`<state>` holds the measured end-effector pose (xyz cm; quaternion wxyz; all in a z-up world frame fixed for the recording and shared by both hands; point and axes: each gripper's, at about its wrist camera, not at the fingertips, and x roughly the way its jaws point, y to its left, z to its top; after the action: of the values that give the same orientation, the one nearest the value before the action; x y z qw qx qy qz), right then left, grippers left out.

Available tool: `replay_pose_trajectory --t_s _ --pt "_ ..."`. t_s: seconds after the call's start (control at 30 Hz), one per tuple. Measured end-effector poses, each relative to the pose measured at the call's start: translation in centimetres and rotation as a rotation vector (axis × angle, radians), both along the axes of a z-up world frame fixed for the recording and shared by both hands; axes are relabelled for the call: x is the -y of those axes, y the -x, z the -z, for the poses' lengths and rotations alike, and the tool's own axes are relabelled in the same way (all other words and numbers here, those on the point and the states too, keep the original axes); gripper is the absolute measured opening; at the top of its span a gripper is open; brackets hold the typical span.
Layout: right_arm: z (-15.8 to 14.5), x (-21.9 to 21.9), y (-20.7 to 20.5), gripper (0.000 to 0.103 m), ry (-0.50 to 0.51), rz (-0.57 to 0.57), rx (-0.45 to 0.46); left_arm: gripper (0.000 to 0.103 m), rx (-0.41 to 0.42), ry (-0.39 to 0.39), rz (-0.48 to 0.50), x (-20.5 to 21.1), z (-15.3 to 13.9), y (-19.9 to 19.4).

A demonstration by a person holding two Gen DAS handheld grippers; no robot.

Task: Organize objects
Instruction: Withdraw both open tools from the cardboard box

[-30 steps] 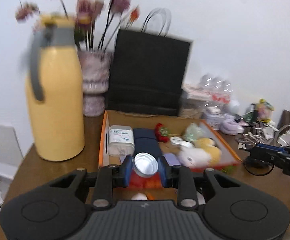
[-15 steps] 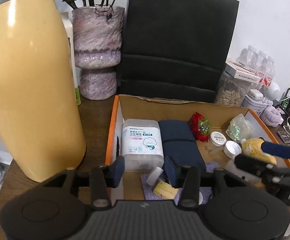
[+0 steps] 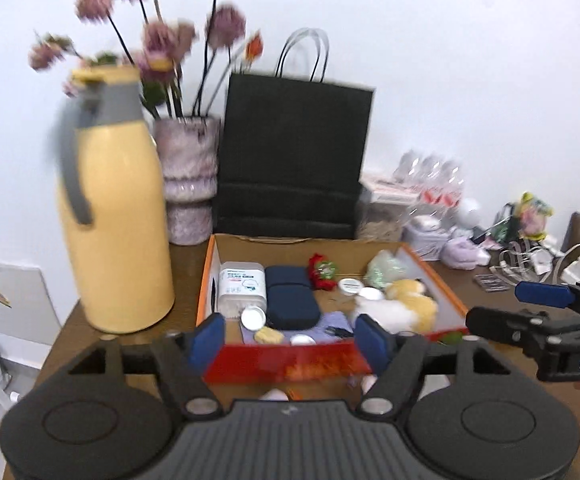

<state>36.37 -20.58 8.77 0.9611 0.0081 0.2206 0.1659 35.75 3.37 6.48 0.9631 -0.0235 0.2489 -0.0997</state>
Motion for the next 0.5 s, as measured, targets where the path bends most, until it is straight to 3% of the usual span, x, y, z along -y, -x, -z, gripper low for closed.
replay_pose_trajectory --t_s 0.17,0.3,0.4,0.5 --pt "0.7 0.6 9.5 0.103 0.04 -0.02 0.064 0.078 0.057 0.014 0.02 1.2 0.3 9.6" --pt "2.2 0.7 15.3 0.103 0.093 0.003 0.076 0.084 0.098 -0.033 0.045 2.7 1.2 16.1" --pt "3.4 0.7 19.1 0.103 0.151 0.008 0.068 0.084 0.105 -0.092 0.059 3.7 1.9 19.6" --pt "3.9 1.5 22.1 0.103 0.124 0.022 0.049 0.084 0.078 -0.071 0.063 3.6 2.7 22.2"
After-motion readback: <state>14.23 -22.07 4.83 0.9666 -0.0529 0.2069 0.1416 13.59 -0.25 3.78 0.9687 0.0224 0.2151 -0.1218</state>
